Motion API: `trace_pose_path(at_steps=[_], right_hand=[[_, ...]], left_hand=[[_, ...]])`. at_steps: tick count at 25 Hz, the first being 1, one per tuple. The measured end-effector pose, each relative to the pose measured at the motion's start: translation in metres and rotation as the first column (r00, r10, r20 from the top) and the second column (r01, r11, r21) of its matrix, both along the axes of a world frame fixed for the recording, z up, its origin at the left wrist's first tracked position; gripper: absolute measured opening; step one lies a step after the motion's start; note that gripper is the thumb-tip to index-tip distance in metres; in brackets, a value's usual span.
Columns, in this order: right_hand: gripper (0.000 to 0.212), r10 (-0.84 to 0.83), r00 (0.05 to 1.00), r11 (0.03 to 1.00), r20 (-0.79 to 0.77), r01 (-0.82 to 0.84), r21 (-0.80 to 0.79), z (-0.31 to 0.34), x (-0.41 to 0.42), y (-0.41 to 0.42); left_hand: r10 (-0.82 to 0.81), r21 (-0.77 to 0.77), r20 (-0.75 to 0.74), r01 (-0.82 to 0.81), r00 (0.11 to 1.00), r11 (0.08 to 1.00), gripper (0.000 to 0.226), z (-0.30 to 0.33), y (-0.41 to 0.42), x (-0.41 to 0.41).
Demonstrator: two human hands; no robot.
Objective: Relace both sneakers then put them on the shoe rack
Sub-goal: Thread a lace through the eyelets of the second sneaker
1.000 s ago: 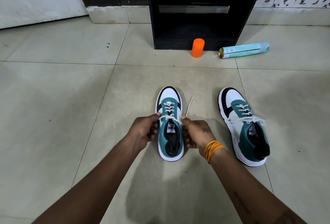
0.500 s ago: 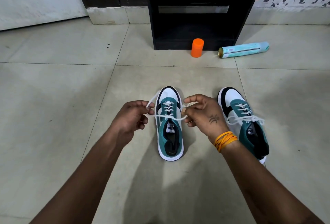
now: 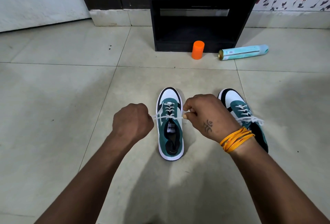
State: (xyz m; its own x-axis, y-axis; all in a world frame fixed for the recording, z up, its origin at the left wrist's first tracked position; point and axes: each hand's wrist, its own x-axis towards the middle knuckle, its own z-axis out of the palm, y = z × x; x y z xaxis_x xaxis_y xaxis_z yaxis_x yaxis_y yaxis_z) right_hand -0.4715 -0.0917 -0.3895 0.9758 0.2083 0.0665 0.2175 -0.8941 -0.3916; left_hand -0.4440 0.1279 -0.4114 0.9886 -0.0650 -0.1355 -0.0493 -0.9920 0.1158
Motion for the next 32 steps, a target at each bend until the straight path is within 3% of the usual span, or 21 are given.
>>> trace_pose_path(at_steps=[4, 7, 9, 11, 12, 15, 17, 20, 24, 27, 29, 32], right_hand=[[0.003, 0.01, 0.998, 0.999, 0.066, -0.014, 0.053, 0.006, -0.004, 0.002], [0.011, -0.005, 0.997, 0.997, 0.079, -0.002, 0.08, 0.008, -0.005, 0.004], [0.016, -0.019, 0.998, 0.994, 0.064, 0.012, 0.105, 0.01, -0.006, 0.005], [0.01, 0.005, 0.999, 0.994, 0.05, -0.01, 0.111, 0.013, -0.006, 0.006], [0.008, 0.02, 0.999, 0.994, 0.049, -0.025, 0.104, 0.015, -0.007, 0.007], [0.009, 0.058, 0.998, 0.996, 0.021, -0.06, 0.073, 0.021, -0.008, 0.008], [0.01, 0.092, 0.995, 0.992, -0.041, -0.088, 0.088, 0.024, -0.008, 0.012], [0.012, 0.138, 0.983, 0.971, -0.123, -0.11, 0.215, 0.024, -0.005, 0.019], [0.012, 0.059, 0.987, 0.903, -0.148, 0.01, 0.43, 0.018, 0.002, 0.022], [0.006, -0.042, 0.976, 0.771, -0.216, 0.169, 0.614, 0.003, 0.008, 0.024], [0.004, -0.02, 0.944, 0.657, -0.33, 0.261, 0.707, -0.011, 0.012, 0.027], [0.008, 0.019, 0.91, 0.616, -0.415, 0.317, 0.721, -0.029, 0.013, 0.031]], left_hand=[[-0.014, 0.032, -0.007, 0.014, 1.0, 0.999, 0.021, 0.004, -0.001, 0.001], [-0.003, -0.018, -0.034, 0.002, 0.999, 1.0, 0.025, 0.004, 0.002, 0.003], [-0.002, -0.106, -0.07, -0.006, 0.998, 0.994, 0.029, 0.003, 0.003, 0.003], [0.029, -0.306, -0.151, -0.074, 0.988, 0.949, 0.03, 0.003, 0.004, 0.004], [0.056, -0.448, -0.225, -0.154, 0.973, 0.881, 0.03, 0.004, 0.003, 0.003], [0.014, -0.738, -0.488, -0.421, 0.873, 0.527, 0.03, 0.01, -0.004, 0.001], [-0.033, -0.762, -0.578, -0.524, 0.816, 0.38, 0.037, 0.01, -0.012, 0.002], [-0.078, -0.755, -0.636, -0.598, 0.768, 0.27, 0.027, 0.006, -0.024, 0.002], [-0.201, -0.808, -0.569, -0.496, 0.797, 0.319, 0.036, 0.004, -0.025, 0.001], [-0.238, -0.842, -0.498, -0.4, 0.834, 0.363, 0.038, 0.003, -0.019, 0.002], [-0.243, -0.865, -0.444, -0.341, 0.863, 0.369, 0.032, 0.001, -0.016, 0.004], [-0.288, -0.848, -0.36, -0.183, 0.887, 0.497, 0.027, -0.003, -0.01, 0.006]])
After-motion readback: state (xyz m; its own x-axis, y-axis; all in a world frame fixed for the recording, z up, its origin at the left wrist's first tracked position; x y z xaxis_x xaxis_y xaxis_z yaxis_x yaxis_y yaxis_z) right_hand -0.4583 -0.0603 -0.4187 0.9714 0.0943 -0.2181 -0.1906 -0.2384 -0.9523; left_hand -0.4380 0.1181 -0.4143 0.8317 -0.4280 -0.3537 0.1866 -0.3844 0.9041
